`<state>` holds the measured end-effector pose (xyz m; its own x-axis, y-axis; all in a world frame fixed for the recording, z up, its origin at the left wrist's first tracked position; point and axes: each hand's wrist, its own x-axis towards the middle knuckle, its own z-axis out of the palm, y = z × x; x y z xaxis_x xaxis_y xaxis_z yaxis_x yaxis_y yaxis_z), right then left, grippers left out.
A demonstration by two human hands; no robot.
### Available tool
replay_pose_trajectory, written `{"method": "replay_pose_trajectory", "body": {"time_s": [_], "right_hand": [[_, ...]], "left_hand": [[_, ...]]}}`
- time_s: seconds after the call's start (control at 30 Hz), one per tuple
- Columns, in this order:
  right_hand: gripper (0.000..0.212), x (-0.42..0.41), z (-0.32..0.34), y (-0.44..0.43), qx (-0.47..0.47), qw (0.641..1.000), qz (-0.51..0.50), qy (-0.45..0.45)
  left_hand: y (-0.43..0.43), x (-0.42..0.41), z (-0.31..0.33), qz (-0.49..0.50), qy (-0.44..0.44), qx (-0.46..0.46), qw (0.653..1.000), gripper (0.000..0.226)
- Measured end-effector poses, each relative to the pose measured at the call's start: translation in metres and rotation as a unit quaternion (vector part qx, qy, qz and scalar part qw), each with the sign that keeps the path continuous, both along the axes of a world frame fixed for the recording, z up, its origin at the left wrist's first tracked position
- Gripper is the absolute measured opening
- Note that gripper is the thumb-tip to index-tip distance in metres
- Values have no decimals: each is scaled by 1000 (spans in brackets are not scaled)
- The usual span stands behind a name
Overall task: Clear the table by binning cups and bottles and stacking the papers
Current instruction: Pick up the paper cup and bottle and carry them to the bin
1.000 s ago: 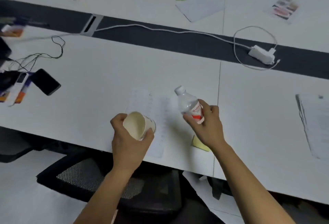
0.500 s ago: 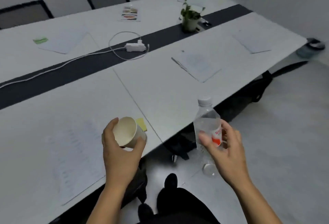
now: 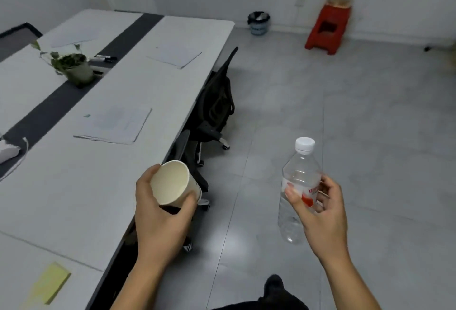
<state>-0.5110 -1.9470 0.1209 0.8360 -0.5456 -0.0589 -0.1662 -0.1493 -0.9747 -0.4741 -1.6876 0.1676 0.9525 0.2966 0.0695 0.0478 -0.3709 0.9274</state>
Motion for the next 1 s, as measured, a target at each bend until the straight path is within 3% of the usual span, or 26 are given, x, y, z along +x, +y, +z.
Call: {"method": "replay_pose_trajectory", "body": {"time_s": [0.3, 0.53, 0.73, 1.0], "right_hand": [[65, 96, -3, -133, 34, 999, -28, 1], [63, 227, -32, -193, 15, 999, 12, 41], [61, 384, -37, -261, -22, 997, 0, 75], [70, 570, 6, -381, 9, 994, -111, -7]], "left_hand": [[-136, 102, -10, -37, -20, 19, 999, 73], [-189, 218, -55, -6, 35, -13, 999, 82], [-243, 381, -67, 10, 47, -61, 997, 85], [-359, 619, -17, -67, 12, -36, 997, 71]]}}
